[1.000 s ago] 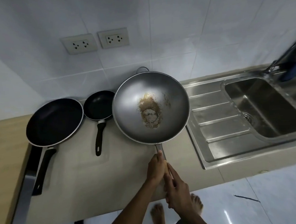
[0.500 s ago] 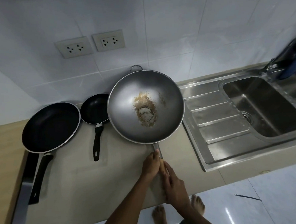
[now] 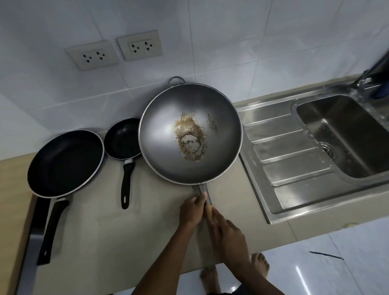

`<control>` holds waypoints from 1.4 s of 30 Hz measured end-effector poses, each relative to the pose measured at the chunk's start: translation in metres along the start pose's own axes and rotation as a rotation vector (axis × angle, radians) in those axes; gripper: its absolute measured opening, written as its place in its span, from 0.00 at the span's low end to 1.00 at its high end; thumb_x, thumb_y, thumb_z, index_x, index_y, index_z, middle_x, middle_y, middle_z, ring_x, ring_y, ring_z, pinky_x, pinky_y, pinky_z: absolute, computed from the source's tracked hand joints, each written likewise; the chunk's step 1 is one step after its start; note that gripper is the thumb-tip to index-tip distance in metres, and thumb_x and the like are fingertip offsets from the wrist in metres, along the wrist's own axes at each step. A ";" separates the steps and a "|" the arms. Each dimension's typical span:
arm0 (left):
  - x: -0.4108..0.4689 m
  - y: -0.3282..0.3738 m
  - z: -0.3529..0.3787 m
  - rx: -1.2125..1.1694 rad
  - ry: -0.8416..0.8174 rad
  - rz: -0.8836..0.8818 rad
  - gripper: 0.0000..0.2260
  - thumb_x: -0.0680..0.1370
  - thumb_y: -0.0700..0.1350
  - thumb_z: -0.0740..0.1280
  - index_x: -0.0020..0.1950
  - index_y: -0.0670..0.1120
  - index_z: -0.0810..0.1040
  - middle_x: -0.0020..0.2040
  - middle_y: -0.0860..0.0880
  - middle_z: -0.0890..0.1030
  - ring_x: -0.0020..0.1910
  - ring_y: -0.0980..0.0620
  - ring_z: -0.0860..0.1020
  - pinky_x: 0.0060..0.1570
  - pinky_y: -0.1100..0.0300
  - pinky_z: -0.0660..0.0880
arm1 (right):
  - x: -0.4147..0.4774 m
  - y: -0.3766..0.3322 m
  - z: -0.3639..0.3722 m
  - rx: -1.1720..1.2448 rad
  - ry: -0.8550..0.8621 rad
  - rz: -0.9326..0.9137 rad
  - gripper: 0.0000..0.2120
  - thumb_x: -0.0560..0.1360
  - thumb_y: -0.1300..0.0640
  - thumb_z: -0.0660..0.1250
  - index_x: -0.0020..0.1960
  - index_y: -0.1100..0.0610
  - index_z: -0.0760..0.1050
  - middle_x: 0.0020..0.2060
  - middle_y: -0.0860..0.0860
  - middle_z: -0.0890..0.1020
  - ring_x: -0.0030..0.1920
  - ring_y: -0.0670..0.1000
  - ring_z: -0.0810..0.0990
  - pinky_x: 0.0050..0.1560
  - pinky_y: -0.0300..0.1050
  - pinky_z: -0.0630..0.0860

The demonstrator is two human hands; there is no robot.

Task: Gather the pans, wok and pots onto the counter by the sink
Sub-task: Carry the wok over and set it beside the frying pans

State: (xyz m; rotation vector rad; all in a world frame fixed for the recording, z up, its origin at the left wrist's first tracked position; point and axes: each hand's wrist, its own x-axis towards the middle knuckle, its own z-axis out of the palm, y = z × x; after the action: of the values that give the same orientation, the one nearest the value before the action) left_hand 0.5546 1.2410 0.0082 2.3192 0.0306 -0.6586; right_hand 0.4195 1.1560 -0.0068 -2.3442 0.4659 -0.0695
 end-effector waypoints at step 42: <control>-0.042 -0.013 0.008 -0.273 0.031 -0.007 0.21 0.79 0.62 0.65 0.57 0.46 0.81 0.53 0.46 0.85 0.50 0.46 0.84 0.54 0.45 0.81 | -0.014 0.017 -0.018 0.138 -0.051 -0.011 0.23 0.83 0.51 0.61 0.75 0.57 0.68 0.57 0.55 0.84 0.52 0.52 0.83 0.57 0.42 0.78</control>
State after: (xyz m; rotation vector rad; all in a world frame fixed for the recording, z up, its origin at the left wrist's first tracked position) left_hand 0.5122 1.2522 0.0149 2.0670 0.1353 -0.5827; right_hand 0.3979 1.1376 -0.0035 -2.2084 0.4108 -0.0457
